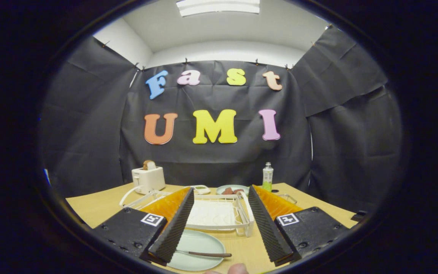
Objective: Take the plate from the dish rack, then take the spoon from the basket and place it into the plate.
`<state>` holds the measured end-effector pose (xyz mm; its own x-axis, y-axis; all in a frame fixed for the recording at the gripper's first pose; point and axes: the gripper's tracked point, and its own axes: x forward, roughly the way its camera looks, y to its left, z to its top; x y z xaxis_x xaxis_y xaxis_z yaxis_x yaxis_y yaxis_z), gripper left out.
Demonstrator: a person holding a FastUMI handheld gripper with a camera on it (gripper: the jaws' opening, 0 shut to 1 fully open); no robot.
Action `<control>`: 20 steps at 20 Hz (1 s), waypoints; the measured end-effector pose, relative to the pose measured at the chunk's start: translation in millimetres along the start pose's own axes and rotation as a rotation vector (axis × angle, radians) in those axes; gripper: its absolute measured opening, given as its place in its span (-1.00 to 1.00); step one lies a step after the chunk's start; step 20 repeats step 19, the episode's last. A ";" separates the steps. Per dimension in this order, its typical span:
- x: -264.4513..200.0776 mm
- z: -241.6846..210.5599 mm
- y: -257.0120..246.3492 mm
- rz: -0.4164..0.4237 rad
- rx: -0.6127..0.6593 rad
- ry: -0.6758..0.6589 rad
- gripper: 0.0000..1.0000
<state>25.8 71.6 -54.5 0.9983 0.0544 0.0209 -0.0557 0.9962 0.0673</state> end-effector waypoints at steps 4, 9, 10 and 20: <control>-5.3 5.1 -2.3 -0.021 -0.025 -0.043 0.86; -5.8 -2.4 5.2 -0.006 -0.011 -0.026 0.85; -5.9 -3.5 6.7 -0.002 -0.007 -0.022 0.85; -4.4 -8.6 10.1 0.008 0.009 -0.008 0.86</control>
